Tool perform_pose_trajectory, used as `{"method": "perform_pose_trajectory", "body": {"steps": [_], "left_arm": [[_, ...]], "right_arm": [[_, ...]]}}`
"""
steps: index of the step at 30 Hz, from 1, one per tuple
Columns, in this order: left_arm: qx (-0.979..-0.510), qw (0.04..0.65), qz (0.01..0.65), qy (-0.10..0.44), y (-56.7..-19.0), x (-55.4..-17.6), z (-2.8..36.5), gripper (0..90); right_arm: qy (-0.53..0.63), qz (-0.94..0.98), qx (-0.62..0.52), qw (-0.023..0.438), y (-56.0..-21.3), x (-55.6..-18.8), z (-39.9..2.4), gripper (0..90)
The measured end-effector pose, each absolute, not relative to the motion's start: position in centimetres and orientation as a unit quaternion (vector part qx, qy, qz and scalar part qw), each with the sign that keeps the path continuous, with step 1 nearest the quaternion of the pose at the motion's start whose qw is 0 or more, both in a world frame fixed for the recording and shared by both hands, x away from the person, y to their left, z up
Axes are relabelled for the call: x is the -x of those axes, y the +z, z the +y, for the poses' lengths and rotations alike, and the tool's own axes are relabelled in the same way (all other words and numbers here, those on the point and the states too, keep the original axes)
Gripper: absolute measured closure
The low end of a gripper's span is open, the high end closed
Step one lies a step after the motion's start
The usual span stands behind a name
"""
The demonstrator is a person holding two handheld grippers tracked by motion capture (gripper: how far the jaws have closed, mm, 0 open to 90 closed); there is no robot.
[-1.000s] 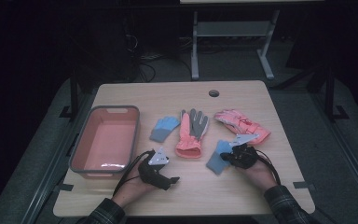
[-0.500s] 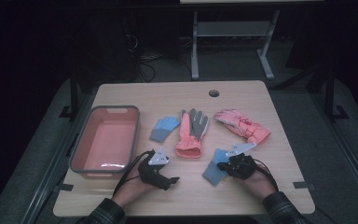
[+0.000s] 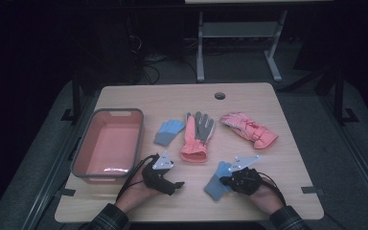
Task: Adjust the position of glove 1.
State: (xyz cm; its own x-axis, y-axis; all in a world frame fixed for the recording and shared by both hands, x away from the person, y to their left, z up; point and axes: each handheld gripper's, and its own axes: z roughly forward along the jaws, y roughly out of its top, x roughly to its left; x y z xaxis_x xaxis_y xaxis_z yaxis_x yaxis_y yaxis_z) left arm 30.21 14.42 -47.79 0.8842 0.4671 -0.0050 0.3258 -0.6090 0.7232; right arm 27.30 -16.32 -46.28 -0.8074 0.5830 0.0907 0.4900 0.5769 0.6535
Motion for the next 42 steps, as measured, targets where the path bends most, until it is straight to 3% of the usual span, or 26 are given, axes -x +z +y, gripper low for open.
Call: {"method": "perform_pose_trajectory", "body": {"steps": [2, 5, 6, 8, 16, 27, 34, 36, 42], "left_arm": [[-0.892, 0.382, 0.222, 0.092, -47.8, -30.2, 14.4, 12.8], [-0.892, 0.382, 0.222, 0.093, -47.8, -30.2, 14.4, 12.8], [-0.892, 0.382, 0.222, 0.093, -47.8, -30.2, 14.4, 12.8], [-0.892, 0.382, 0.222, 0.092, -47.8, -30.2, 14.4, 12.8], [-0.892, 0.382, 0.222, 0.092, -47.8, -30.2, 14.4, 12.7], [-0.891, 0.383, 0.226, 0.089, -47.8, -30.1, 14.5, 12.7], [-0.893, 0.38, 0.226, 0.089, -47.7, -30.1, 14.5, 13.3], [-0.892, 0.378, 0.23, 0.092, -47.6, -30.2, 14.6, 16.2], [-0.893, 0.362, 0.247, 0.105, -46.7, -30.4, 14.7, 40.8]], "right_arm": [[0.349, 0.884, -0.303, 0.068, -46.1, -27.3, -16.4, 86.0], [0.363, 0.875, -0.311, 0.074, -45.7, -27.4, -16.9, 72.7], [0.363, 0.875, -0.311, 0.074, -45.7, -27.4, -16.9, 72.7], [0.373, 0.864, -0.326, 0.091, -45.3, -27.6, -17.8, 59.3], [0.394, 0.84, -0.354, 0.119, -45.4, -28.3, -20.7, 38.7], [0.376, 0.835, -0.376, 0.142, -47.1, -29.2, -24.0, 26.8], [0.378, 0.825, -0.391, 0.153, -47.9, -30.0, -25.3, 13.7], [0.373, 0.823, -0.398, 0.155, -48.1, -30.1, -25.4, 13.5], [0.362, 0.825, -0.405, 0.156, -48.2, -30.3, -25.4, 13.1]]}}
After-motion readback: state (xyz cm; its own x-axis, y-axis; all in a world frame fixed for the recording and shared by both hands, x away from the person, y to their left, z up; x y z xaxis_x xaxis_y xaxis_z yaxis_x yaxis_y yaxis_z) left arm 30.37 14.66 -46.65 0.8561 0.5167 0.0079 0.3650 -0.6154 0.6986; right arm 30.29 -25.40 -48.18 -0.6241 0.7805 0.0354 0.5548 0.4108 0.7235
